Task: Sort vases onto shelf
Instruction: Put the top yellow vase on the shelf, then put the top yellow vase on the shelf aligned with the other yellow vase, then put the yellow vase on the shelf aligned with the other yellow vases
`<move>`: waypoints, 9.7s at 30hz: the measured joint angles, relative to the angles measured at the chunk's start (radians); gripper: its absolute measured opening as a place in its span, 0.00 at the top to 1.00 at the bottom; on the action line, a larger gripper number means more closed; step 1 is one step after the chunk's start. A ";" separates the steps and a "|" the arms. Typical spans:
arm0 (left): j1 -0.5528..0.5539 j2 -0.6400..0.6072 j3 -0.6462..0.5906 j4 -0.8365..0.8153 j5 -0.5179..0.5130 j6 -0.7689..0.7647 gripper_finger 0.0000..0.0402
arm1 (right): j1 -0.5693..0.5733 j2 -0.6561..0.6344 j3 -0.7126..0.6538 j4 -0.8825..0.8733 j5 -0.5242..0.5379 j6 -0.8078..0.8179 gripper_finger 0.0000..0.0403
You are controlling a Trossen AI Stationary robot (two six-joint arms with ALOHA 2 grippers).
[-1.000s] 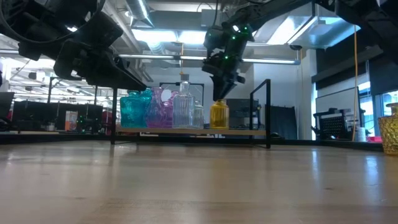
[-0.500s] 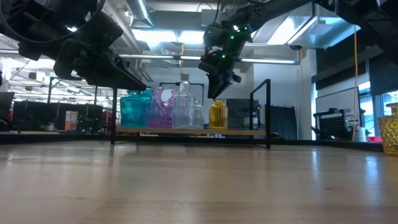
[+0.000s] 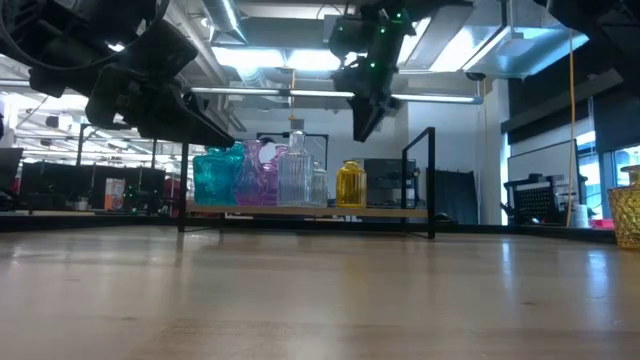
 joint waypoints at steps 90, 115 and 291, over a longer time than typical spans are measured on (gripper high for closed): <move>0.000 0.000 0.000 0.001 -0.005 -0.006 0.70 | 0.438 -0.967 -1.187 -0.351 -0.097 0.930 0.78; 0.000 0.000 0.000 0.000 -0.004 -0.006 0.70 | 0.438 -0.964 -1.214 -0.300 -0.124 0.930 0.78; -0.176 0.000 0.000 0.005 0.059 -0.162 0.70 | 1.568 -0.381 -0.422 -0.379 -0.058 2.020 0.69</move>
